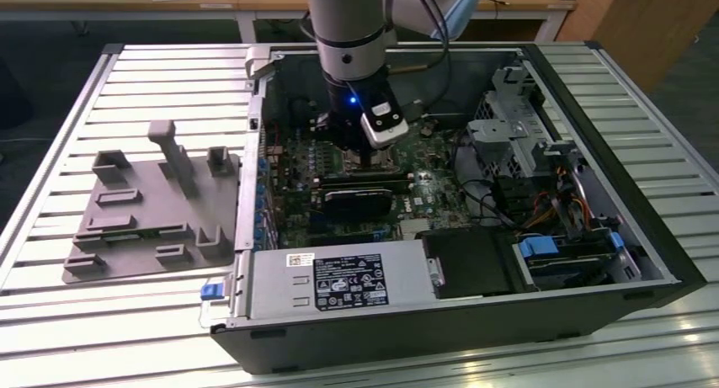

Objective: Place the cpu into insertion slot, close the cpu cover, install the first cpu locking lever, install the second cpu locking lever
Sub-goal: 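Install the second cpu locking lever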

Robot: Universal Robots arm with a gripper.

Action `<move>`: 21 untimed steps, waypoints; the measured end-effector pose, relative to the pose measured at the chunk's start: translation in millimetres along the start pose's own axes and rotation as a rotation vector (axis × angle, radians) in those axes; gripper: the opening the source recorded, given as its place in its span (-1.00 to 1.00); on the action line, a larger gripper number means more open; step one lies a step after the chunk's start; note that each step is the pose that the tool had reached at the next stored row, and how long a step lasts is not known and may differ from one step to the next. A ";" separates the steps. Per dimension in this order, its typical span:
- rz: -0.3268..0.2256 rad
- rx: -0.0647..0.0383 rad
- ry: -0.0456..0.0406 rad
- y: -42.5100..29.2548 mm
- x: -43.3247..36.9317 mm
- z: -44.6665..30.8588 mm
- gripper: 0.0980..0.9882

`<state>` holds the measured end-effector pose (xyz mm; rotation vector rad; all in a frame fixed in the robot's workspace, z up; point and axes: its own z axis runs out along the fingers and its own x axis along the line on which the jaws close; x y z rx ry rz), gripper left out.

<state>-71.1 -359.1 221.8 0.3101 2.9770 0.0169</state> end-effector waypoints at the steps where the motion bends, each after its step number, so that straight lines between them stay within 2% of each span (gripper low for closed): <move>1: 0.000 0.000 0.0000 -0.6 1.4 0.6 -0.99; 7: -0.001 -0.002 0.0004 -6.4 8.3 2.4 -0.99; 10: 0.002 -0.016 0.0035 -12.1 9.0 2.6 -0.99; 12: 0.005 -0.035 0.0072 -15.4 9.4 2.9 -0.99; 17: 0.015 -0.100 0.0210 -21.9 10.4 3.9 -0.99; 18: 0.016 -0.110 0.0232 -23.6 10.4 4.2 -0.99; 21: 0.019 -0.127 0.0268 -29.9 9.7 5.9 -0.99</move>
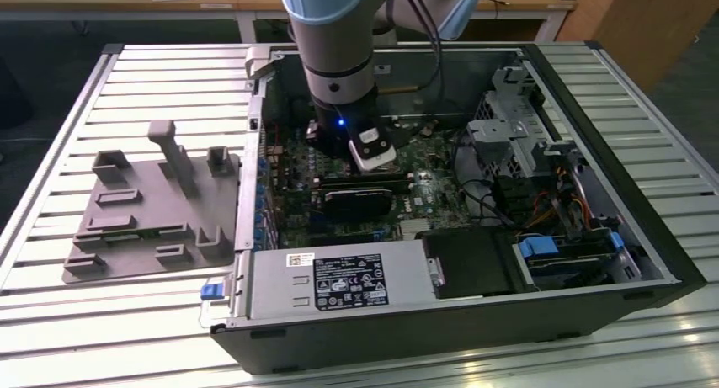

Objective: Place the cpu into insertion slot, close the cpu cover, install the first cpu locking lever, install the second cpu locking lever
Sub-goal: 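Install the second cpu locking lever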

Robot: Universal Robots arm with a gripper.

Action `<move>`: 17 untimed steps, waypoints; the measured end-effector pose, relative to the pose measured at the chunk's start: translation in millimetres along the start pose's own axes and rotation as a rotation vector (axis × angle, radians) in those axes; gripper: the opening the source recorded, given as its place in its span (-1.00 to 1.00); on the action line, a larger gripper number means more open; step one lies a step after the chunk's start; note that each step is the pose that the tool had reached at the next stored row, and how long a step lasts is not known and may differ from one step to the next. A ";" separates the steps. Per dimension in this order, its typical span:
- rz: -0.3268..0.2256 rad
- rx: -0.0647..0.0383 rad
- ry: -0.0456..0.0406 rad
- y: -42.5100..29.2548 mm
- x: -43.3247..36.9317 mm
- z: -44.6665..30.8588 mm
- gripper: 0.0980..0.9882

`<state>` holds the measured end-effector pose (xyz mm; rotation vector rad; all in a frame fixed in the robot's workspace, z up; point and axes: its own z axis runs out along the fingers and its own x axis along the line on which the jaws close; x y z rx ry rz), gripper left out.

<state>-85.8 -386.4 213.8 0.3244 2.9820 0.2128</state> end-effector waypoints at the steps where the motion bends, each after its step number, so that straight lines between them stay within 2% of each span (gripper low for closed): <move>1: 0.001 -0.007 0.0014 -2.2 -0.4 0.2 -0.99; 9: 0.009 -0.061 0.0128 -11.2 1.2 3.3 -0.99; 15: 0.014 -0.092 0.0193 -14.9 4.4 7.0 -0.99; 17: 0.015 -0.097 0.0203 -15.6 5.9 8.8 -0.99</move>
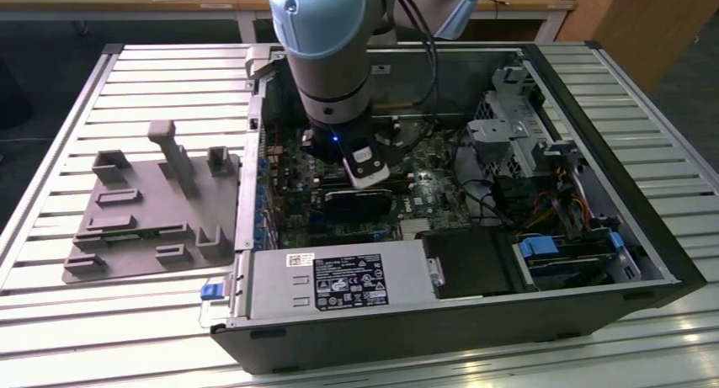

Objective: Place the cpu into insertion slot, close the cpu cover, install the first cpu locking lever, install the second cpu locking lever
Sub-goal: 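Install the second cpu locking lever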

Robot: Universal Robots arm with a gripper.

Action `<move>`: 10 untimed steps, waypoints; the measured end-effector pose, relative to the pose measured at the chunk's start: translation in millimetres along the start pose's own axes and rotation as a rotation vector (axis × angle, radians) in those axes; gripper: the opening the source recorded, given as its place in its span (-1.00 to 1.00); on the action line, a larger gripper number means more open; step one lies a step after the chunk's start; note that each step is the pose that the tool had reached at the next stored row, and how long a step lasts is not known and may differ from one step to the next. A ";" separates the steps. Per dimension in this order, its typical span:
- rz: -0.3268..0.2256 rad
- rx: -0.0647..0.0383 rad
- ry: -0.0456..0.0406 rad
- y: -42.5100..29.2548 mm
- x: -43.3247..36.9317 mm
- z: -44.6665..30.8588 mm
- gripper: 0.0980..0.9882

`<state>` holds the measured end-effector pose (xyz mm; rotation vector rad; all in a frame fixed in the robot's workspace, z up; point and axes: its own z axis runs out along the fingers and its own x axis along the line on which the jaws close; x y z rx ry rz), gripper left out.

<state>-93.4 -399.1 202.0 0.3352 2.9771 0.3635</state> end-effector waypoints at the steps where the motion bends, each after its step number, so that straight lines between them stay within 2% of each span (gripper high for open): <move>1: 0.000 0.000 0.0002 -0.5 0.7 0.9 -0.99; 5: 0.001 -0.005 0.0013 -3.1 2.9 3.4 -0.99; 10: 0.004 -0.024 0.0053 -4.9 5.6 6.1 -0.99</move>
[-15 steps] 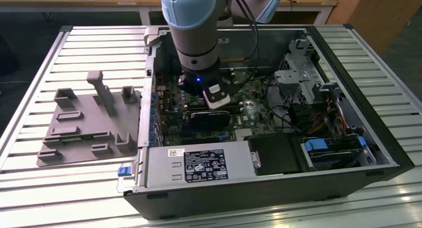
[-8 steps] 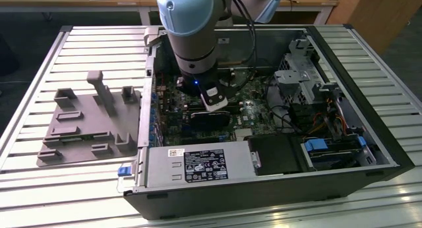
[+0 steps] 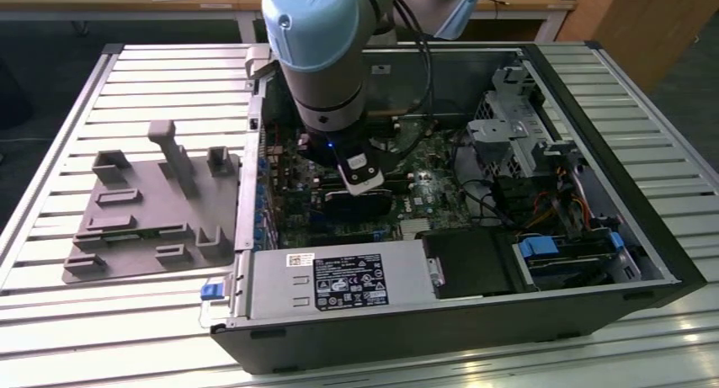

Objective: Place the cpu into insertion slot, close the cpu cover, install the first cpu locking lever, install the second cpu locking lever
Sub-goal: 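Install the second cpu locking lever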

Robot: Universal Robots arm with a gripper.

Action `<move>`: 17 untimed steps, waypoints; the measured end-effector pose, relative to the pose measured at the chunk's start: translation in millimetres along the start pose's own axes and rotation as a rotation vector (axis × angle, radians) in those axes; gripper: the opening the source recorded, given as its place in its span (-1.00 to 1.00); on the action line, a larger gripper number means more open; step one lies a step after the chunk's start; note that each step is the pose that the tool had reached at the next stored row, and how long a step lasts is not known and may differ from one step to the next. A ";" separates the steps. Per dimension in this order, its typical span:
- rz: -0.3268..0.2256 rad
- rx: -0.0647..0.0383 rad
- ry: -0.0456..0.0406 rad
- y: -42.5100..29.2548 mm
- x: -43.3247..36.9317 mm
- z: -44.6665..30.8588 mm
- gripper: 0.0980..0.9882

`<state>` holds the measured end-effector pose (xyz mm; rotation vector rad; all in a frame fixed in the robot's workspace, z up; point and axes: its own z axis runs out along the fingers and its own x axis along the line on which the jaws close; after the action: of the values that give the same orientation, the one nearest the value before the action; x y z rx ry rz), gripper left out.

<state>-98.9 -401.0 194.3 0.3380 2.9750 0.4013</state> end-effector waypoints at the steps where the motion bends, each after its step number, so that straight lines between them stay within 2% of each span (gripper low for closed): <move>1: 0.001 -0.003 0.0007 -0.3 0.6 0.5 -0.99; 6: 0.003 -0.023 0.0049 -1.9 3.6 2.7 -0.99; 8: 0.004 -0.028 0.0060 -2.4 4.2 3.1 -0.99; 17: 0.005 -0.031 0.0066 -4.1 6.7 5.5 -0.99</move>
<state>-105.4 -401.9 187.3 0.3411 2.9716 0.4488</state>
